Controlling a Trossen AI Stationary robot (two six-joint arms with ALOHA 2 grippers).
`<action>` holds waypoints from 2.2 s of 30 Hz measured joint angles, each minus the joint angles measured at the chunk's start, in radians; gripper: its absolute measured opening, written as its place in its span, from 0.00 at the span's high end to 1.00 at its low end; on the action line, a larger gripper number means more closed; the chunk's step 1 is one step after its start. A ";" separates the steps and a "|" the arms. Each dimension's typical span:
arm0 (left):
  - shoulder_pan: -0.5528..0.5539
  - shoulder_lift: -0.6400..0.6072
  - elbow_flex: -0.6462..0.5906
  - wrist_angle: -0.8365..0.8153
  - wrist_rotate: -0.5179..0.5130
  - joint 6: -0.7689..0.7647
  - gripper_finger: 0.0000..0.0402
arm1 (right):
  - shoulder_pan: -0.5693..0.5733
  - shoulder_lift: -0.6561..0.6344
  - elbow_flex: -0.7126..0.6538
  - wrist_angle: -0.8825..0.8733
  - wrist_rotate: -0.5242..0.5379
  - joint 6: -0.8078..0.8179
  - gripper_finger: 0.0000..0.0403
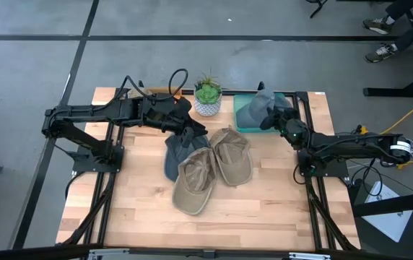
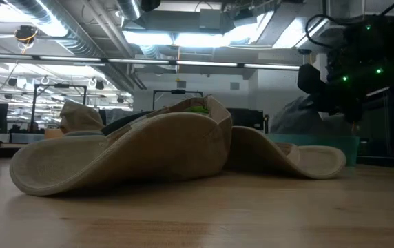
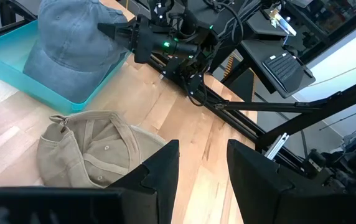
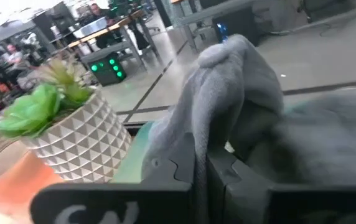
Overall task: Pick & Place hat
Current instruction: Put the right gray cap into the green bin, then put the left brown cap into the orange bin
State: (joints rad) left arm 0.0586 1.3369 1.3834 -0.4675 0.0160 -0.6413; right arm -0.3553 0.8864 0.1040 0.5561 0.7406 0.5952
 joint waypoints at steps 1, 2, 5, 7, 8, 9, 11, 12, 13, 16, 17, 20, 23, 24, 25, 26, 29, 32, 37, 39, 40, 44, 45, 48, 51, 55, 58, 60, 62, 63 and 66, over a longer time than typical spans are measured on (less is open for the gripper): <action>0.000 0.000 0.000 0.000 0.000 0.000 0.68 | 0.000 0.000 -0.002 -0.001 0.007 0.016 0.98; 0.000 0.000 0.000 0.000 0.000 0.000 0.68 | 0.000 0.000 -0.003 0.000 0.014 0.030 0.98; 0.000 0.000 0.000 0.000 0.000 -0.001 0.68 | 0.000 0.000 -0.004 0.000 0.038 0.064 0.98; 0.000 0.000 0.000 0.000 0.000 -0.002 0.68 | 0.000 0.000 -0.004 0.000 0.050 0.087 0.98; 0.000 0.000 0.000 0.000 0.000 -0.003 0.68 | 0.000 0.000 -0.004 -0.004 0.052 0.097 0.98; 0.000 0.000 0.000 0.000 0.000 -0.003 0.68 | 0.000 0.000 -0.004 -0.010 0.053 0.106 0.98; 0.000 0.000 0.000 0.000 0.001 -0.013 0.68 | 0.000 0.000 -0.004 -0.026 0.052 0.112 0.98; 0.000 0.000 0.000 0.000 0.001 -0.018 0.68 | 0.000 0.000 -0.004 -0.035 0.052 0.113 0.98; 0.000 0.000 0.000 0.000 0.001 -0.021 0.68 | 0.000 0.000 -0.004 -0.041 0.053 0.122 0.98; 0.000 0.000 0.000 0.000 0.001 -0.026 0.68 | 0.000 0.000 -0.004 -0.063 0.038 0.161 0.98; 0.000 0.000 0.000 0.000 0.001 -0.026 0.68 | 0.000 0.000 -0.004 -0.064 0.020 0.159 0.98; 0.000 0.000 0.000 0.000 0.002 -0.026 0.68 | 0.000 0.000 -0.004 -0.068 -0.031 0.139 0.96; 0.000 0.000 0.000 0.000 0.002 -0.026 0.68 | 0.000 0.000 -0.004 -0.068 -0.066 0.132 0.90; 0.000 0.000 0.000 0.000 0.002 -0.026 0.68 | 0.000 0.000 -0.004 -0.068 -0.075 0.132 0.88; 0.000 0.000 0.000 0.000 0.002 -0.026 0.68 | 0.000 0.000 -0.004 -0.068 -0.081 0.131 0.85; 0.000 0.000 0.000 0.000 0.002 -0.026 0.68 | 0.000 0.000 -0.004 -0.068 -0.087 0.131 0.82; 0.000 0.000 0.000 0.000 0.002 -0.026 0.68 | 0.000 0.000 -0.004 -0.068 -0.107 0.114 0.71; 0.000 0.000 0.000 0.000 0.002 -0.026 0.68 | 0.000 -0.012 -0.004 -0.068 -0.117 0.078 0.62; 0.000 0.000 0.000 -0.001 0.003 0.004 0.68 | 0.000 -0.105 -0.004 -0.069 -0.089 -0.023 0.52; 0.000 0.000 0.000 -0.001 0.003 0.012 0.68 | 0.000 -0.157 -0.004 -0.068 -0.050 -0.064 0.51; 0.000 0.000 0.000 -0.001 0.003 0.017 0.68 | 0.000 -0.185 -0.004 -0.068 -0.030 -0.081 0.51; 0.000 0.000 0.000 -0.001 0.003 0.035 0.68 | 0.000 -0.285 -0.004 -0.068 0.004 -0.167 0.54; 0.000 0.000 0.000 -0.001 0.003 0.039 0.68 | 0.000 -0.306 -0.004 -0.071 0.004 -0.186 0.55; 0.000 0.000 0.000 -0.001 0.003 0.060 0.68 | 0.000 -0.359 -0.004 -0.091 0.003 -0.227 0.57; 0.000 0.000 0.000 -0.001 0.003 0.085 0.68 | 0.000 -0.403 -0.004 -0.097 -0.002 -0.235 0.59; 0.000 0.000 0.000 -0.001 0.003 0.129 0.68 | 0.000 -0.454 -0.004 -0.073 -0.151 -0.206 0.59; 0.000 0.000 0.000 -0.001 0.003 0.169 0.68 | 0.000 -0.475 0.006 -0.078 -0.354 -0.184 0.59; 0.000 0.000 0.000 -0.001 0.003 0.194 0.68 | 0.001 -0.475 0.040 -0.103 -0.492 -0.165 0.59; 0.000 0.000 0.000 -0.001 0.003 0.237 0.68 | 0.013 -0.468 0.092 -0.181 -0.605 -0.157 0.59; 0.000 0.000 0.000 -0.002 0.004 0.266 0.68 | 0.022 -0.463 0.128 -0.236 -0.645 -0.157 0.60; -0.010 0.000 0.000 -0.012 0.009 0.353 0.68 | 0.057 -0.434 0.248 -0.429 -0.719 -0.172 0.60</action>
State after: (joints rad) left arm 0.0490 1.3373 1.3834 -0.4795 0.0254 -0.2881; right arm -0.2988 0.4525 0.3524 0.1275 0.0217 0.4230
